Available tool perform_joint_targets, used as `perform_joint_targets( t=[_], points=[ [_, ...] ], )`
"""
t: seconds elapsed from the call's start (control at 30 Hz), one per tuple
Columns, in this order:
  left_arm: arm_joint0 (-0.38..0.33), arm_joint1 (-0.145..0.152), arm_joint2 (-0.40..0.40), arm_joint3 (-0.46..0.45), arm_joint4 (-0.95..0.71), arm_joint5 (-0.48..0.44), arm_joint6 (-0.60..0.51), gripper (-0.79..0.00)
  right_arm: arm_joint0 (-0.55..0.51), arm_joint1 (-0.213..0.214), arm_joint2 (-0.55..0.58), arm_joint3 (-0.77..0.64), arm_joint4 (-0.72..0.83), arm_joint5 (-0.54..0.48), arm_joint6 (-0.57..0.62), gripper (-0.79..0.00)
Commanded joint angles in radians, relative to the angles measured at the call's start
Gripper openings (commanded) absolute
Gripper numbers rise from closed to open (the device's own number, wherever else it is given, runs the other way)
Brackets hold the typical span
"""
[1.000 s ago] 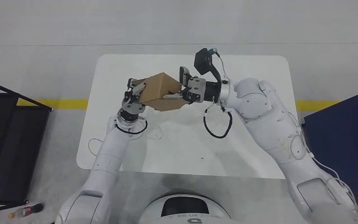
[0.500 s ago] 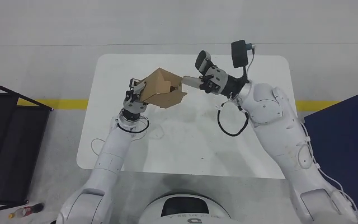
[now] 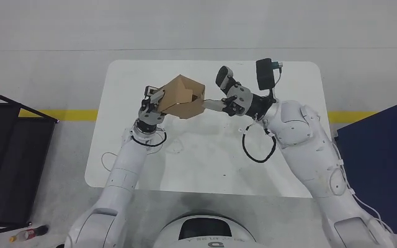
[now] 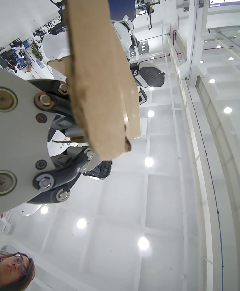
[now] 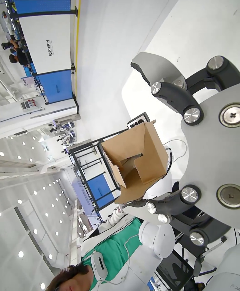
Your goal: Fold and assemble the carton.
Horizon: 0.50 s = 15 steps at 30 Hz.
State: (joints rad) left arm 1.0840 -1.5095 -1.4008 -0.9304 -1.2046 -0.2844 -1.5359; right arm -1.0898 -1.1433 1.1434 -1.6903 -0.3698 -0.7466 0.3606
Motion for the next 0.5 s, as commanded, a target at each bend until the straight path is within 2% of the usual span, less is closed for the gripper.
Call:
perform_joint_targets(
  t=[0.0,0.47],
  points=[
    [0.0,-0.003,-0.002,-0.006,0.007,0.0,0.0,-0.785,0.008,-0.002,-0.006,0.01,0.0,0.003,-0.001,0.0],
    [0.012,-0.014,0.013,-0.058,0.021,0.0,0.0,-0.785,0.029,-0.01,-0.035,0.047,-0.019,0.051,0.006,0.0]
  ],
)
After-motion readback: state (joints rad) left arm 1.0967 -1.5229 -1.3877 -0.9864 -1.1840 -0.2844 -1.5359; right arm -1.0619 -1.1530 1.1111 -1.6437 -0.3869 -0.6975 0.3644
